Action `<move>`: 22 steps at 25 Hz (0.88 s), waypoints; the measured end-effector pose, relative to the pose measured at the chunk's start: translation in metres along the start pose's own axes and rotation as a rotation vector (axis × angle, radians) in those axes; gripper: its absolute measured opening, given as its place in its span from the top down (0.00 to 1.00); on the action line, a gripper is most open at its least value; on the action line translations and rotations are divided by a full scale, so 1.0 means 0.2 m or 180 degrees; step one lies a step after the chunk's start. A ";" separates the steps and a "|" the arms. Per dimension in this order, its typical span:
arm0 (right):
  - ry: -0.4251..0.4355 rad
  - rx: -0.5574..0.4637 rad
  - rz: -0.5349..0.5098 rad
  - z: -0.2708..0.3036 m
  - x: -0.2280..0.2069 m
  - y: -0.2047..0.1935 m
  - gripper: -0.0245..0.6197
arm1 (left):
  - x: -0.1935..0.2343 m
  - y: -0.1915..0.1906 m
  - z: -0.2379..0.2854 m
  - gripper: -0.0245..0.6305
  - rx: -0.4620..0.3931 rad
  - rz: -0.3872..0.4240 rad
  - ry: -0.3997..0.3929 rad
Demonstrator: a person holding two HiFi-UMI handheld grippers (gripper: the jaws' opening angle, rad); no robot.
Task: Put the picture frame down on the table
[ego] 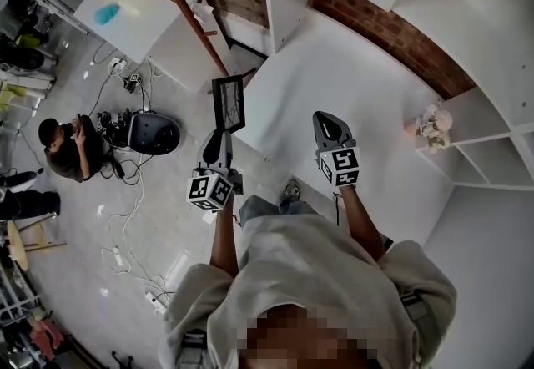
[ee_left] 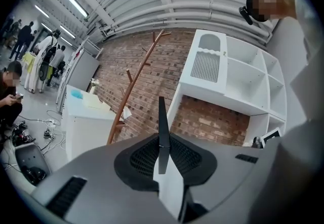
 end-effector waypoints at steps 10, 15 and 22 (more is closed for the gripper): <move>-0.0032 0.0290 0.0093 0.13 0.13 -0.14 0.92 | 0.17 -0.11 0.04 0.85 0.0249 -0.0082 -0.0074; -0.0101 0.0403 0.0183 0.17 0.25 -0.23 0.92 | 0.26 -0.15 0.06 0.85 0.0405 -0.0098 -0.0211; -0.0215 0.0551 0.0299 0.16 0.33 -0.36 0.92 | 0.32 -0.26 0.08 0.85 0.0578 -0.0168 -0.0312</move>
Point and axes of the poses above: the fingertips, and each gripper's own axes: z forward along the fingers, x to its left, y out of its top, the point moved 5 cm from there along -z, backward along the fingers, and after that the axes turned 5 degrees about y, right-handed, at the moved point
